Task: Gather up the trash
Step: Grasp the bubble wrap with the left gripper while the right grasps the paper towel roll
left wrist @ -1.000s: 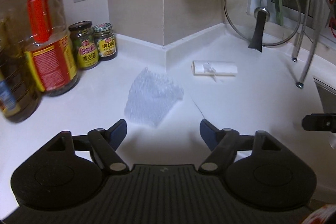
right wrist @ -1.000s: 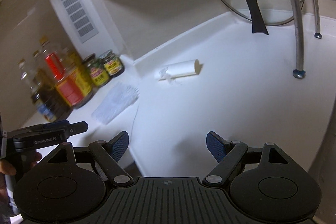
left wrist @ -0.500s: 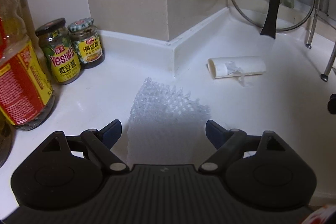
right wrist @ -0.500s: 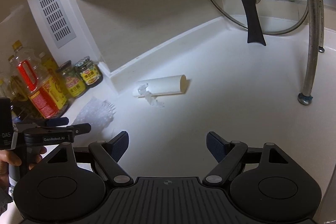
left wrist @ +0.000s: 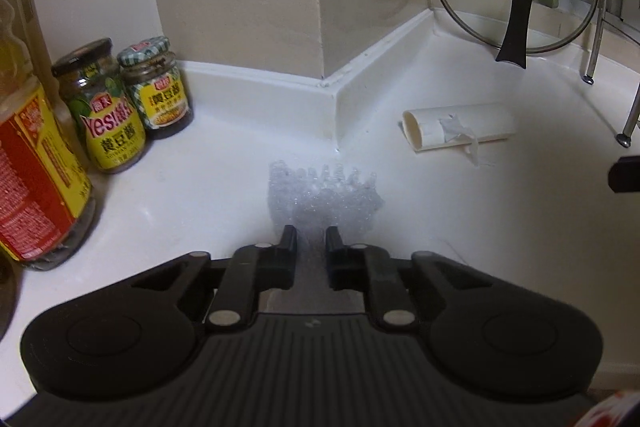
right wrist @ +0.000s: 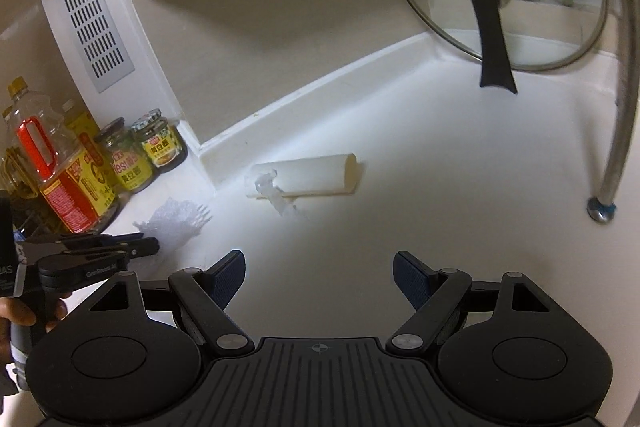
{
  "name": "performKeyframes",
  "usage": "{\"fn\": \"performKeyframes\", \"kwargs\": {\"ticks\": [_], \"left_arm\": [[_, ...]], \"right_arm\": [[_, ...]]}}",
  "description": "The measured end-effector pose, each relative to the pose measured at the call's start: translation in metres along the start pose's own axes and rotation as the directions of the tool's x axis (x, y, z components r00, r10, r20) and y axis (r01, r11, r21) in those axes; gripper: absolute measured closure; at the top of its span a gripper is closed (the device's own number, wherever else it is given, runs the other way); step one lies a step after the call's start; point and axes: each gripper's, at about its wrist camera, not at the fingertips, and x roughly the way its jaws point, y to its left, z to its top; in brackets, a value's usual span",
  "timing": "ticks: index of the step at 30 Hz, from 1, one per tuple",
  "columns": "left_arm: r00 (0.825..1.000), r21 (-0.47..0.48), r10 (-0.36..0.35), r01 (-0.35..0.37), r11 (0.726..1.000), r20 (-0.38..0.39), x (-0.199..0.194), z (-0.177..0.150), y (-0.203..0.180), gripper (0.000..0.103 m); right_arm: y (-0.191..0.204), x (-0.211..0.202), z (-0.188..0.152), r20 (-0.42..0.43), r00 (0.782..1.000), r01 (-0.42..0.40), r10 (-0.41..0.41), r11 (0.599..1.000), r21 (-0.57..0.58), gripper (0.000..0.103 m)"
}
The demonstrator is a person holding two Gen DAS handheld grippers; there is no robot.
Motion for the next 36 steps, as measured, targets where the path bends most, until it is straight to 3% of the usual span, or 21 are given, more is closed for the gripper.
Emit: {"fn": "performKeyframes", "kwargs": {"ticks": [7,14,19,28,33,36], "left_arm": [[0.998,-0.055,0.054,-0.051,0.997,0.045,-0.024,0.002,0.023,0.093],[0.991,-0.118,0.118,-0.110,0.987,0.066,-0.042,0.002,0.053,0.093],[0.989,-0.148,0.143,-0.135,0.980,0.048,-0.046,-0.005,0.069,0.093],[0.987,-0.184,0.160,-0.155,0.971,0.009,-0.046,-0.017,0.088,0.093],[0.988,-0.191,0.155,-0.151,0.970,0.007,-0.047,-0.020,0.091,0.093],[0.988,-0.194,0.152,-0.149,0.970,0.002,-0.044,-0.019,0.092,0.093]], "right_arm": [[0.007,0.024,0.018,0.041,0.998,-0.041,0.046,0.993,-0.111,0.022],[-0.004,0.062,0.041,0.045,0.994,-0.089,0.095,0.989,-0.118,0.022],[-0.003,0.096,0.062,0.010,0.992,-0.121,0.125,0.973,-0.197,0.022],[-0.002,0.151,0.080,-0.097,0.977,-0.205,0.189,0.959,-0.196,0.022],[0.011,0.152,0.072,-0.166,0.968,-0.228,0.190,0.941,-0.250,0.022],[0.021,0.149,0.064,-0.170,0.975,-0.191,0.145,0.935,-0.299,0.025]]}}
